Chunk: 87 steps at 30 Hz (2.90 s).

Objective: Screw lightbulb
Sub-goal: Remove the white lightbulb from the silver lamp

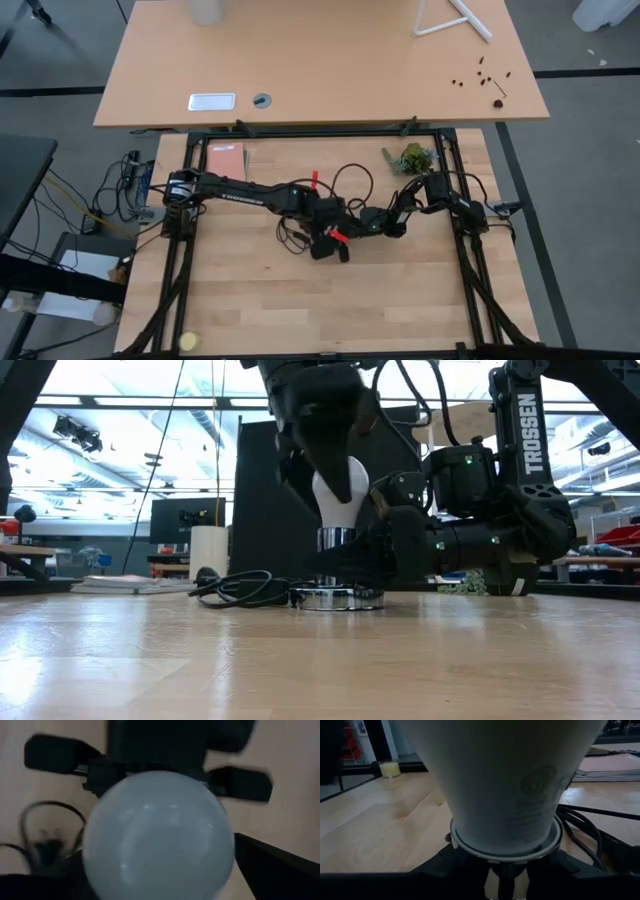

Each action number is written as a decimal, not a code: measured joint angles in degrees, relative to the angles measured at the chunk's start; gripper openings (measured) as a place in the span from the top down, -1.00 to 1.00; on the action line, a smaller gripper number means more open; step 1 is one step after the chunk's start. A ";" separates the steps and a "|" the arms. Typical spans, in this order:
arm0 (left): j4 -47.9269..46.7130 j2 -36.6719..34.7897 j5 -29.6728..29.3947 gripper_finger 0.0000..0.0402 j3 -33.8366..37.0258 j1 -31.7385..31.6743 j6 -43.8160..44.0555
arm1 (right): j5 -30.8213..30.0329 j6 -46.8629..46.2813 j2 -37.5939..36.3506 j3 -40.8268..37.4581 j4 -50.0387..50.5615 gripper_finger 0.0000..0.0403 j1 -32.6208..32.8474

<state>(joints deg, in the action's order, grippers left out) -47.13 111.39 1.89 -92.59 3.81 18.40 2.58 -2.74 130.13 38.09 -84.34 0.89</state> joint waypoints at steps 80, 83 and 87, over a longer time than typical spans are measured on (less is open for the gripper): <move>-6.21 1.57 -8.92 -0.83 -4.34 1.03 -49.03 | -0.10 -0.24 -0.02 0.07 0.79 0.11 -0.28; -6.37 1.57 -8.89 -0.82 -4.34 1.03 -53.36 | -0.06 -0.07 0.00 0.07 0.79 0.11 -0.28; -6.16 1.57 -10.47 -0.75 -4.34 1.16 -55.75 | -0.03 -0.09 -0.01 0.07 0.79 0.11 -0.28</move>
<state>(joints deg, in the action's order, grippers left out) -53.29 112.97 -8.58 -96.92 4.97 -37.35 2.55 -2.83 130.12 38.15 -83.55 0.60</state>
